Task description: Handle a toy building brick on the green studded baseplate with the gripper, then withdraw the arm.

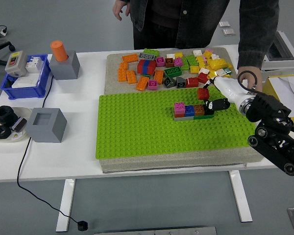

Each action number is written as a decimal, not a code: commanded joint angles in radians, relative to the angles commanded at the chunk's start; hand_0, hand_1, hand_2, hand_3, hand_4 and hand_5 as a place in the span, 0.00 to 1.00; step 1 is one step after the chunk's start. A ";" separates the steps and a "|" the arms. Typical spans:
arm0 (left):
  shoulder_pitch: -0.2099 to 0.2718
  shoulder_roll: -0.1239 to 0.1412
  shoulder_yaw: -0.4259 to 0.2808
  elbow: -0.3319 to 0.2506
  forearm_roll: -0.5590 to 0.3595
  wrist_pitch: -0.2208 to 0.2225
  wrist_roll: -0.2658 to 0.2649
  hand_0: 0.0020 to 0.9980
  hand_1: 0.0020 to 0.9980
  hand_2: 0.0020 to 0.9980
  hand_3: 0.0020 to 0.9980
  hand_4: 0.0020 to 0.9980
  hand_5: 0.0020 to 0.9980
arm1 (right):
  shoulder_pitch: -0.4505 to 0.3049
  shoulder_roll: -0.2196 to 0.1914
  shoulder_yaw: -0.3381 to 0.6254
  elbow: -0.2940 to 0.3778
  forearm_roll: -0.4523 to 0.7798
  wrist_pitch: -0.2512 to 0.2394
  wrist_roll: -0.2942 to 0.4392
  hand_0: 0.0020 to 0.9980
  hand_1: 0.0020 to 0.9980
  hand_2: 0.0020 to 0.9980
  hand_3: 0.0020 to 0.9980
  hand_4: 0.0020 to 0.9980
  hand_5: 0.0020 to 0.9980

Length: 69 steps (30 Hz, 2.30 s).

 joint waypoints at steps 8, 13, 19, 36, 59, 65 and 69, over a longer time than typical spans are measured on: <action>0.001 0.000 0.000 0.000 -0.001 0.000 0.001 0.64 0.64 0.61 0.63 0.63 0.27 | -0.004 0.009 -0.062 0.002 0.025 0.000 0.002 0.82 0.85 0.87 0.61 0.60 0.19; 0.000 0.001 -0.001 0.000 0.001 0.000 0.001 0.64 0.64 0.61 0.63 0.63 0.27 | 0.001 0.020 -0.061 -0.005 0.027 -0.001 0.005 0.82 0.85 0.87 0.61 0.60 0.19; 0.000 0.001 0.000 0.000 0.000 0.000 0.001 0.64 0.64 0.61 0.63 0.63 0.27 | 0.003 0.026 -0.058 -0.009 0.027 -0.003 0.006 0.82 0.85 0.88 0.61 0.60 0.20; -0.001 0.002 0.003 0.000 0.000 0.000 0.001 0.64 0.64 0.61 0.63 0.63 0.27 | 0.011 0.042 -0.067 -0.017 0.033 -0.004 0.010 0.82 0.85 0.88 0.61 0.60 0.20; -0.004 0.001 0.008 0.000 0.000 -0.001 0.001 0.64 0.64 0.61 0.63 0.63 0.27 | 0.011 0.053 -0.071 -0.040 0.041 -0.010 0.018 0.82 0.85 0.88 0.67 0.62 0.18; -0.005 0.002 0.009 0.000 0.001 -0.001 0.001 0.64 0.64 0.61 0.63 0.63 0.27 | 0.012 0.053 -0.073 -0.040 0.042 -0.010 0.019 0.82 0.85 0.89 0.68 0.63 0.17; -0.006 0.002 0.009 0.000 0.002 -0.001 0.001 0.64 0.64 0.61 0.63 0.63 0.27 | 0.012 0.053 -0.074 -0.041 0.042 -0.011 0.019 0.82 0.85 0.89 0.68 0.64 0.16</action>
